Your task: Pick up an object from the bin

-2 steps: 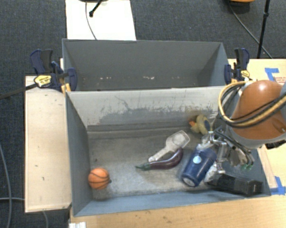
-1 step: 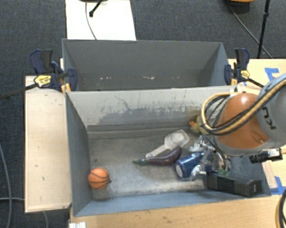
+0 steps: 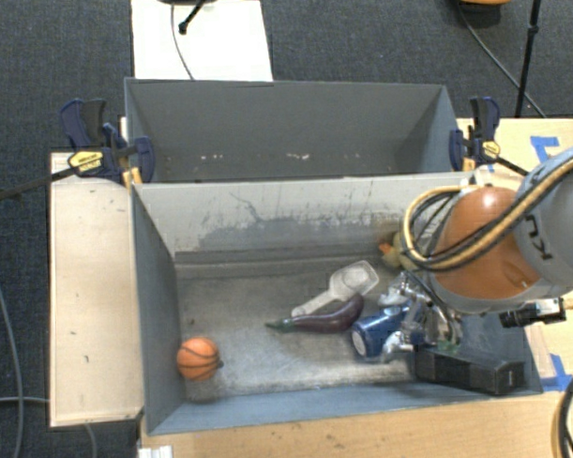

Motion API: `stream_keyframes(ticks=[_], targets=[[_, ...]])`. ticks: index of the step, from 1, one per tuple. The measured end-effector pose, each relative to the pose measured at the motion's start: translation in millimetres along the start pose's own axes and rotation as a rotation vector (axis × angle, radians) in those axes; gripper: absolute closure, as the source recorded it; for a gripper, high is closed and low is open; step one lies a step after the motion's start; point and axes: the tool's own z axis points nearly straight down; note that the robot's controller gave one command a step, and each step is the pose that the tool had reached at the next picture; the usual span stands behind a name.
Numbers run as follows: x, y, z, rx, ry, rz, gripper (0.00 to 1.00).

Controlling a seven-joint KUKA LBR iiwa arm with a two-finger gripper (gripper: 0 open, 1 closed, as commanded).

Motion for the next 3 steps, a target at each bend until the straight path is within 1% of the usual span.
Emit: stream_keyframes(ticks=[1,2,3], targets=[[0.9,6.4,-38.2,0.004,0.025,-0.005,1.0],[0.4,6.8,-82.6,0.005,0.032,-0.006,1.0],[2.1,4.5,-115.3,0.005,0.034,-0.026,1.0]])
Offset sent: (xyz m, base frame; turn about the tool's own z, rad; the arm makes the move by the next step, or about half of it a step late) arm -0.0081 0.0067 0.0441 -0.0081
